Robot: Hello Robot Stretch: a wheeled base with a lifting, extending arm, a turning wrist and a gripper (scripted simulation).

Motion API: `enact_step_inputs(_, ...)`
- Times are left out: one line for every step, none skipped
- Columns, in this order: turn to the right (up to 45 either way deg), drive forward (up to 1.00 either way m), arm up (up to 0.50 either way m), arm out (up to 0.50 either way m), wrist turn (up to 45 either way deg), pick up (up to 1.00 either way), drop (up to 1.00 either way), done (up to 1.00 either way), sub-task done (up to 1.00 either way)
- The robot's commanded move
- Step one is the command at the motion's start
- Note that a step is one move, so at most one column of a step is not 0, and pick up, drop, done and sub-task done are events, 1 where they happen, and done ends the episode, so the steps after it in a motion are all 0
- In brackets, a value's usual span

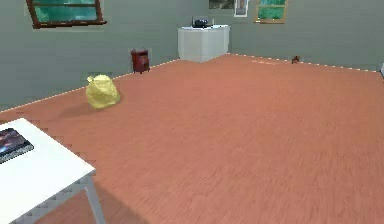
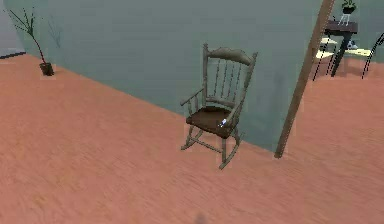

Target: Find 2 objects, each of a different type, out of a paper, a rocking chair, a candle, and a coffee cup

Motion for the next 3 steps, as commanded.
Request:
enact_step_inputs(0.0, 0.3, 0.0, 0.0, 0.0, 0.0, 0.0, 0.0, 0.0)
enact_step_inputs(-45.0, 0.0, 0.0, 0.0, 0.0, 0.0, 0.0, 0.0, 0.0)
enact_step_inputs(-24.0, 0.0, 0.0, 0.0, 0.0, 0.0, 0.0, 0.0, 0.0)
